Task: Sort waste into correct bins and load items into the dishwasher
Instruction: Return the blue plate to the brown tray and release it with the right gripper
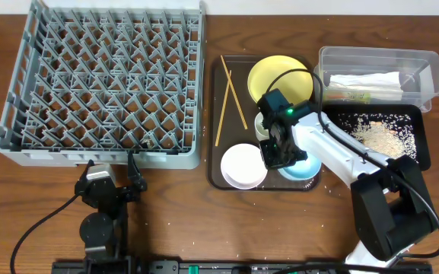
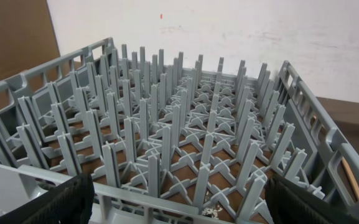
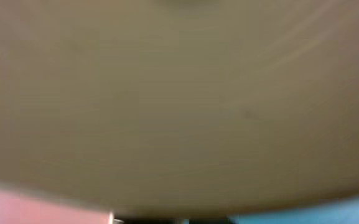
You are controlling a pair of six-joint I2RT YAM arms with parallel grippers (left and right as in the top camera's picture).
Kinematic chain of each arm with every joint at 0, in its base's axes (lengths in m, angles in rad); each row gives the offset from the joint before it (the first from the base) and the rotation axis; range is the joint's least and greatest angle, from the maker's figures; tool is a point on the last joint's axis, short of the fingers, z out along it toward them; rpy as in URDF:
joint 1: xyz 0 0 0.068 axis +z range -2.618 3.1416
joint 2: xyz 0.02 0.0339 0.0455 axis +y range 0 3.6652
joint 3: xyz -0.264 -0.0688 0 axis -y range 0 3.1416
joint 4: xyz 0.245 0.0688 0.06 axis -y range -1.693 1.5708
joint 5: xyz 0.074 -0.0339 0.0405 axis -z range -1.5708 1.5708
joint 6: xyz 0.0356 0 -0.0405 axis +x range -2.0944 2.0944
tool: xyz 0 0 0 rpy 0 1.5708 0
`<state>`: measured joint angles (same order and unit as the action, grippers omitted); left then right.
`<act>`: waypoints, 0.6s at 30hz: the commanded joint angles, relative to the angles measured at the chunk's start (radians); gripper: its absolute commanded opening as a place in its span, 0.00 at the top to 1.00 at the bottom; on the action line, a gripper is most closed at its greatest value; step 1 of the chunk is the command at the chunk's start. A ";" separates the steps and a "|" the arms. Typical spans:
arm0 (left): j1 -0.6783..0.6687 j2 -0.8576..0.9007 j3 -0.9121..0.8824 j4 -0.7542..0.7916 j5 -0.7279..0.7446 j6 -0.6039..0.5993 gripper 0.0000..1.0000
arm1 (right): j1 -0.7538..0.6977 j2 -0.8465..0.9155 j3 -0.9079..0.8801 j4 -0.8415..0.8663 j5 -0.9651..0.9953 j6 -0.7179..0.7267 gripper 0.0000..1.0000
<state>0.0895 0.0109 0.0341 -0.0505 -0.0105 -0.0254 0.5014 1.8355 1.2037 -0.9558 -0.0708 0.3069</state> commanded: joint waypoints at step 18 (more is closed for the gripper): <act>-0.003 0.014 0.037 -0.022 0.030 -0.233 0.11 | -0.035 -0.101 0.381 -0.219 0.006 -0.017 0.21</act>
<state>0.0895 0.0116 0.0357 -0.0525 0.0055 -0.1101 0.4938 1.7420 1.5646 -1.1923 -0.0967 0.2726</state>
